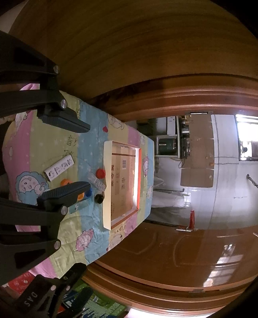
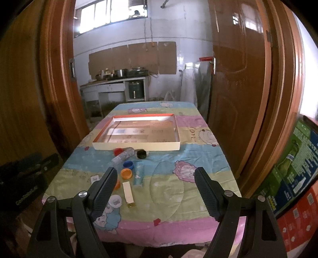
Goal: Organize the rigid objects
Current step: 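Move left tool toward white Hello Kitty box while right tool approaches gold tube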
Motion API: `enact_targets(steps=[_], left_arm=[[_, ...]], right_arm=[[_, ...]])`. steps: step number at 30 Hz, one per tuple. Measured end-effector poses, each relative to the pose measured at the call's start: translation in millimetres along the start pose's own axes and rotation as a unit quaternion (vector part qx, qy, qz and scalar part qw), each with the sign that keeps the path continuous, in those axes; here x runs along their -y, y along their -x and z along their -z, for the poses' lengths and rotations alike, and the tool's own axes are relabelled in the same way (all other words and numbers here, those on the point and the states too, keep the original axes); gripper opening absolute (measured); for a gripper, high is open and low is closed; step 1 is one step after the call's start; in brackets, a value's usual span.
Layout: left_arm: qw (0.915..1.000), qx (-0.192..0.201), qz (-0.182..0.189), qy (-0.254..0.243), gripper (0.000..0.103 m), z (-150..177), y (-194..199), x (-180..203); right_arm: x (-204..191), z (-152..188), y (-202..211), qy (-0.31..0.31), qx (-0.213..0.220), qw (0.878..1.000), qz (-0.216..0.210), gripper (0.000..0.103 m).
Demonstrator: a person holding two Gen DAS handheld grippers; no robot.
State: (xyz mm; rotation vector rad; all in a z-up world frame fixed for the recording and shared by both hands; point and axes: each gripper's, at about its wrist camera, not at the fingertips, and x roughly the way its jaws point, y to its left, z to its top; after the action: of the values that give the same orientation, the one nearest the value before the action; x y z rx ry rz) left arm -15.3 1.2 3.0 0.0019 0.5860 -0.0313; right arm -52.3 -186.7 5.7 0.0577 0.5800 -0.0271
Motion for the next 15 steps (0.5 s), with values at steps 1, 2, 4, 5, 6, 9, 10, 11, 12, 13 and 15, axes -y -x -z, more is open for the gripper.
enact_targets(steps=[1,2,4,5,6,9,10,11,12,13,15], left_arm=[[1.0000,-0.001,0.001,0.002,0.051,0,-1,-1],[1.0000,-0.004,0.003,0.002,0.051,0,-1,-1],[0.9999,-0.008,0.006,0.005,0.051,-1,-2,-4],[0.9999,-0.008,0.006,0.007,0.051,-2,-3,-5],[0.9999,-0.008,0.006,0.008,0.051,-3,-3,-6],[0.9999,-0.007,0.008,0.010,0.051,-5,-5,-7],[0.9999,-0.007,0.009,0.009,0.051,-6,-6,-6],[0.9999,-0.008,0.009,0.005,0.051,-7,-7,-5],[0.9999,-0.007,0.009,0.003,0.051,-8,-7,-7],[0.9999,-0.005,0.009,0.002,0.051,-8,-8,-7],[0.9999,-0.002,0.012,-0.002,0.051,-8,-9,-5]], right_arm=[[1,0,0,-0.002,0.000,1.000,0.000,0.081],[0,0,-1,-0.003,0.000,1.000,0.001,0.081],[-1,-1,-3,-0.004,-0.003,1.000,-0.001,0.081],[-3,-1,-4,-0.003,-0.004,1.000,-0.001,0.081],[-5,-2,-4,-0.002,-0.005,1.000,-0.001,0.081],[-5,1,-4,0.001,-0.004,1.000,0.003,0.081],[-4,2,-5,0.000,-0.006,1.000,0.006,0.081],[-3,3,-5,-0.002,-0.007,1.000,0.007,0.081],[-1,5,-7,-0.006,-0.011,1.000,0.008,0.081],[1,7,-8,-0.011,-0.014,1.000,0.007,0.081],[5,9,-11,-0.019,-0.019,1.000,0.006,0.081]])
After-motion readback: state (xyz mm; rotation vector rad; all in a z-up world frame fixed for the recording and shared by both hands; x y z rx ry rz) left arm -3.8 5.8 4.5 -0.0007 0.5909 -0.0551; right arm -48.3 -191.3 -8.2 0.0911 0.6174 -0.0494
